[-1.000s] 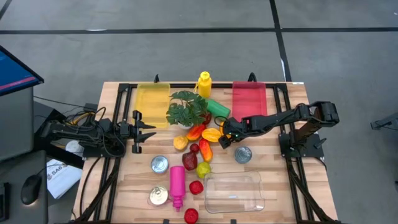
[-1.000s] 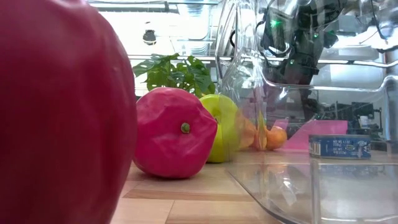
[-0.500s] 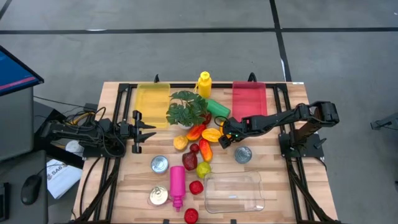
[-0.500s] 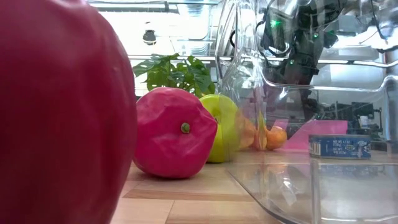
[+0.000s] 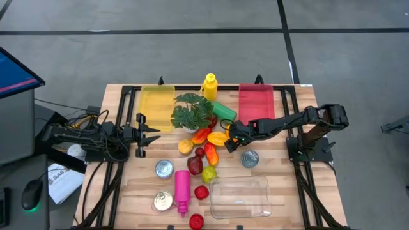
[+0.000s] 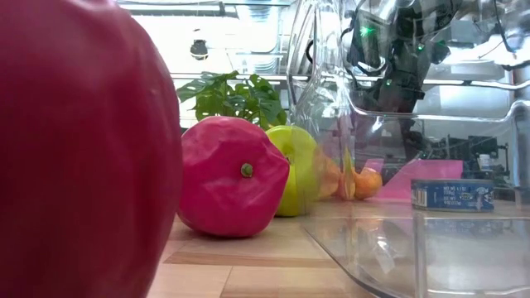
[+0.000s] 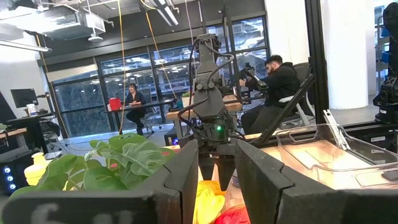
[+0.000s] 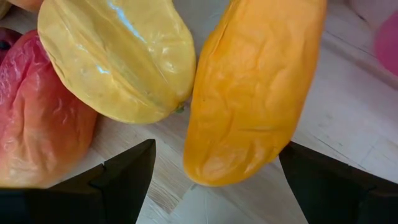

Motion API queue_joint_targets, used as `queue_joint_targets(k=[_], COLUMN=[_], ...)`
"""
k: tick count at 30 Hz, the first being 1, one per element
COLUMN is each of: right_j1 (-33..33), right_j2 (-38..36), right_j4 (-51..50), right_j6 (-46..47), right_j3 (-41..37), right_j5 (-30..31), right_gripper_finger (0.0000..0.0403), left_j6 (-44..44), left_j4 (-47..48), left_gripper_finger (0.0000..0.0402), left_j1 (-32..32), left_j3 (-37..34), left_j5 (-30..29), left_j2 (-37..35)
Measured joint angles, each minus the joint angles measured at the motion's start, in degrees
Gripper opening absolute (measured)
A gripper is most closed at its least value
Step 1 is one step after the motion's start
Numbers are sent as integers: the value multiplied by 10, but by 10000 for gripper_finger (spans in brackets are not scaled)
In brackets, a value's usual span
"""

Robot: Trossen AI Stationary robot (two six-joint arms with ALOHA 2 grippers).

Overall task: Pick & Place Food Item
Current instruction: Put the yellow mango into the yellow bin

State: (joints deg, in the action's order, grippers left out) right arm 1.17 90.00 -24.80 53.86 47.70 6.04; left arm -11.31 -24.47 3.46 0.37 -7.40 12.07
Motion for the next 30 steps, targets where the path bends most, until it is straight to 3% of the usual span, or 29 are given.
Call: queue_joint_targets(k=[30], right_j1=[0], right_j2=[0], right_j4=[15], right_j6=[-13], right_j3=[0], right_j5=[0], right_gripper_finger=[335], left_j6=[0], left_j4=[0], left_gripper_finger=[95], left_j1=[0], left_j3=[0], left_j5=[0], left_j2=[0])
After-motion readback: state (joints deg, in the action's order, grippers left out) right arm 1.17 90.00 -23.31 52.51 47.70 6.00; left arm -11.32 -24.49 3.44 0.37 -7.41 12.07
